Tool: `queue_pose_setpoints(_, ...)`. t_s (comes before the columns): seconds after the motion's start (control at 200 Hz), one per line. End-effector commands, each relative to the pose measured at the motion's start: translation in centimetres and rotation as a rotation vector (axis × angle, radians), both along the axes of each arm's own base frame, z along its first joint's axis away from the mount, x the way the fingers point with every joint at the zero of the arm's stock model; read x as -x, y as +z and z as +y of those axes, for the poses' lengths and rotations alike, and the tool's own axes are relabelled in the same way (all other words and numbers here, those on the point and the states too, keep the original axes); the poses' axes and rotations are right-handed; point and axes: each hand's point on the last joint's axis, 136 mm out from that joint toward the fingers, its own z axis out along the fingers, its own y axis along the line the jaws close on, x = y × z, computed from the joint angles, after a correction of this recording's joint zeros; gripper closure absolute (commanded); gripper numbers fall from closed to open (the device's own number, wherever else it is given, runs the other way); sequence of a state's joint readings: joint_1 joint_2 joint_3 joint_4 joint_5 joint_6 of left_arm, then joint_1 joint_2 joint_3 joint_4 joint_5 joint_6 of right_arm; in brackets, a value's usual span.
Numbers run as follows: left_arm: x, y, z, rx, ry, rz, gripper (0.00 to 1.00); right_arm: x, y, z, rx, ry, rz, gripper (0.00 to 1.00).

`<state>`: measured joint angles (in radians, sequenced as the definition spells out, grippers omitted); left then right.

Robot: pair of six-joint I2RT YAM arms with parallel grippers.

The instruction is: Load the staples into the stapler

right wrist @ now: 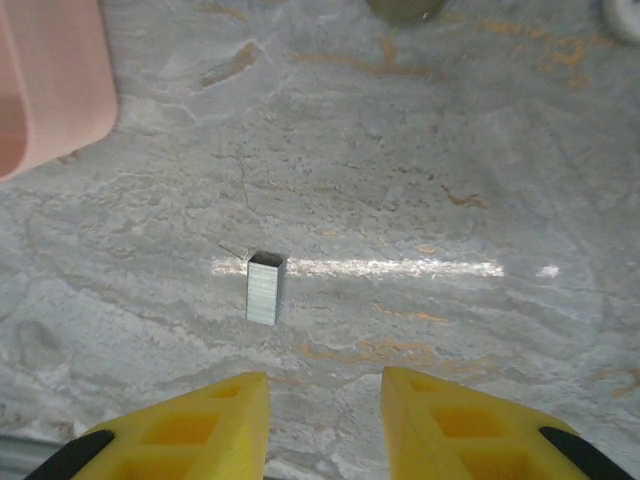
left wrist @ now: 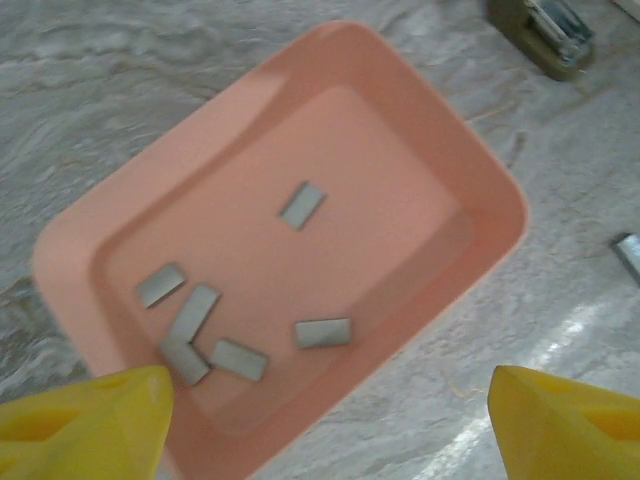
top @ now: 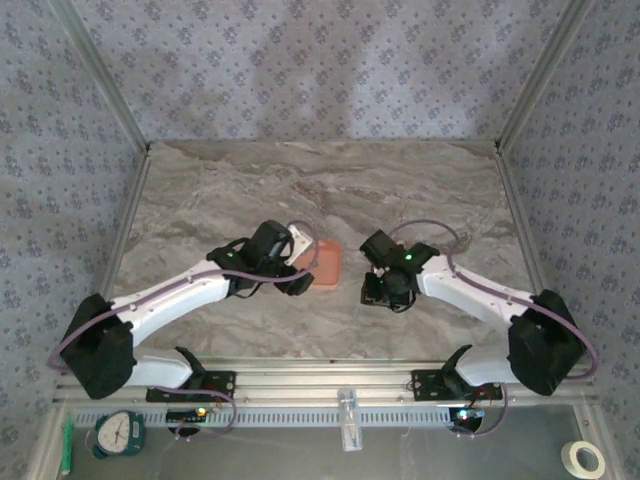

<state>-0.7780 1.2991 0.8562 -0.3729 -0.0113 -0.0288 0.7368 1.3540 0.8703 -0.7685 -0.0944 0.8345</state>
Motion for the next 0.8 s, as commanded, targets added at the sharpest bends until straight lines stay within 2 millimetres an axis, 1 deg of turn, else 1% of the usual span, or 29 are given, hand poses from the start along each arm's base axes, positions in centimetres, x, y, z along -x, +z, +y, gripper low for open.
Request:
queue_pose_setpoints(0.0,-1.0,0.5,1.0,0.042,0.056,-0.037,0.18,-0.8,-0.9,1.0,0.024,-0.076,-0.004,0.64)
queue_pose_setpoints(0.095,-1.3,0.2,1.7,0.036,0.073,-0.037,0.18,-1.1,-1.9,1.7,0.045,-0.065,0.016,0.66)
queue_pose_setpoints(0.245,-1.5,0.2,1.9,0.042,0.083,-0.039,0.17,-1.2,-3.3,3.0,0.09,-0.026,0.062,0.66)
queue_pose_setpoints(0.34,-1.4,-0.1,2.2,0.037,0.088,-0.035,0.17,-1.1,-3.9,3.4,0.126,-0.004,0.085,0.67)
queue_pose_setpoints(0.42,-1.4,0.1,2.3,0.042,0.09,-0.039,0.17,-1.1,-4.2,3.7,0.137,0.005,0.092,0.67)
queue_pose_setpoints(0.63,-1.5,0.7,2.5,0.066,0.098,-0.06,0.17,-0.7,-4.8,3.5,0.192,0.019,0.118,0.68)
queue_pose_setpoints(0.795,-1.4,0.5,2.5,0.069,0.096,-0.057,0.17,-0.4,-4.9,3.1,0.235,0.03,0.129,0.68)
